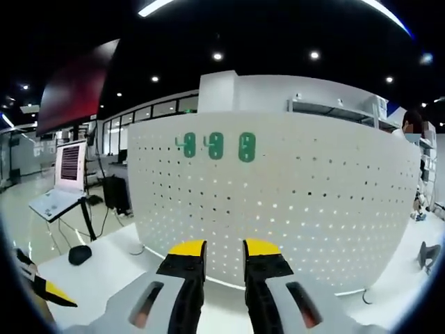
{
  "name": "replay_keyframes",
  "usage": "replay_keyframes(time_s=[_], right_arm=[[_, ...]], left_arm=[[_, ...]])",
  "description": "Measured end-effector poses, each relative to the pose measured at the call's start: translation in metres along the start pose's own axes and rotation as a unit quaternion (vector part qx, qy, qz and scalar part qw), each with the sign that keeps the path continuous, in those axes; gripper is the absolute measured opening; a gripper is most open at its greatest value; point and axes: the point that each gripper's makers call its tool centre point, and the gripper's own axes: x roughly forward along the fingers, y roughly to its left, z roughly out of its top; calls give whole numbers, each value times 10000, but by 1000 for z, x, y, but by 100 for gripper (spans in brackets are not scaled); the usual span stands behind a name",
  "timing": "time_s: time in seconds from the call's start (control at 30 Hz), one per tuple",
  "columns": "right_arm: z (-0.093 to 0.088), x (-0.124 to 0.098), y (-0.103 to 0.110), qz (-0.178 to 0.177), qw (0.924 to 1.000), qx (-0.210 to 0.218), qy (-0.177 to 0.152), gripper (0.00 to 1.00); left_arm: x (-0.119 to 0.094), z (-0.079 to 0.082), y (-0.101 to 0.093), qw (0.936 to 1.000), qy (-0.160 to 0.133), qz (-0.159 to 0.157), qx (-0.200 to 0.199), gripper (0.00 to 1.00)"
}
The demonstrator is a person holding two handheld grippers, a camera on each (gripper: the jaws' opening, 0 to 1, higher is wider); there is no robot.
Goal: Insert the hook assembly into the mounting plate slot until the hook locks in place.
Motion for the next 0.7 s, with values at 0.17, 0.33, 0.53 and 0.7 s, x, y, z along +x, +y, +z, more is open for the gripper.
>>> replay_keyframes(time_s=[0.17, 0.33, 0.53, 0.7], right_arm=[[-3, -6, 1, 122, 9999, 29, 42, 26], [-7, -14, -1, 197, 9998, 30, 72, 31], [-12, -21, 4, 460, 9986, 166, 174, 37], [-16, -27, 7, 541, 9983, 84, 188, 38]], left_arm=[[3, -4, 0, 9999, 110, -51, -13, 82], [7, -8, 9, 9996, 214, -27, -179, 79], [12, -6, 14, 9997, 230, -48, -105, 78], [17, -6, 21, 9996, 263, -35, -102, 76]])
